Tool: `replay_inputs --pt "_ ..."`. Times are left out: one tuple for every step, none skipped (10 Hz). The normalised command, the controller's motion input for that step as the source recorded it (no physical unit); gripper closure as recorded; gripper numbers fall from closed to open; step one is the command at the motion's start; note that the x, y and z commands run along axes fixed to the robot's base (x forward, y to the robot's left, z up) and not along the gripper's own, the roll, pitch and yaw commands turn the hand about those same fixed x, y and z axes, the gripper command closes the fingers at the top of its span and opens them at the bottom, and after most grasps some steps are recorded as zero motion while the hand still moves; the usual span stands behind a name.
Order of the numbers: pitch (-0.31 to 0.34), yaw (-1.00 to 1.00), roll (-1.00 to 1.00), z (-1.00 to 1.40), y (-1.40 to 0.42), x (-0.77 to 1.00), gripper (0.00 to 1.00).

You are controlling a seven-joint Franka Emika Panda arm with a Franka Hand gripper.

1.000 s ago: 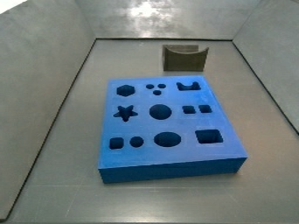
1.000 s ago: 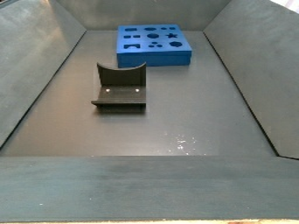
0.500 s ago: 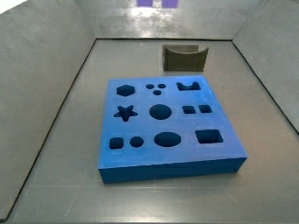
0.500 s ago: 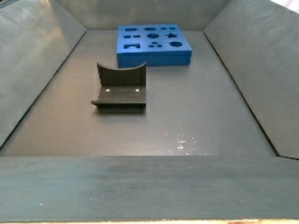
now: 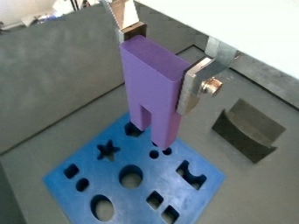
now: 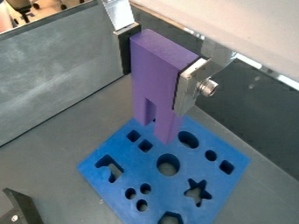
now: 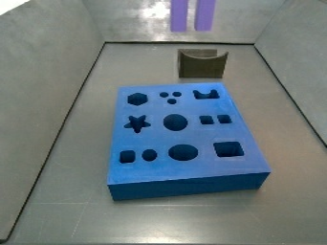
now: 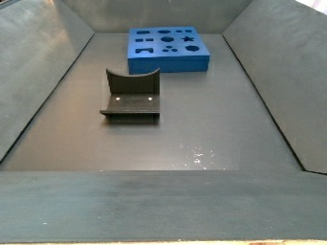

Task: Pick up the double-square object. Move up. Place the double-square object on the fixture. Regrasp the double-square object. Move to above the board. Insert the double-square object.
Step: Insert the double-square object.

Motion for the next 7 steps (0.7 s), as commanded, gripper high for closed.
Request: replay_inputs --pt "-0.040 0.05 0.08 -0.39 0.00 0.27 1.00" --pt "-0.074 0.05 0.04 -0.40 0.00 0.30 1.00" --pt "0.000 0.07 0.05 -0.41 0.00 0.29 1.00" --pt "0.000 0.10 0.05 -0.40 0.00 0.29 1.00" --pt "0.000 0.09 0.04 -0.40 0.00 0.31 1.00" --pt "-0.003 0.08 0.09 -0.45 -0.04 0.33 1.00" --pt "0.000 0.07 0.15 -0.47 -0.09 0.33 1.00"
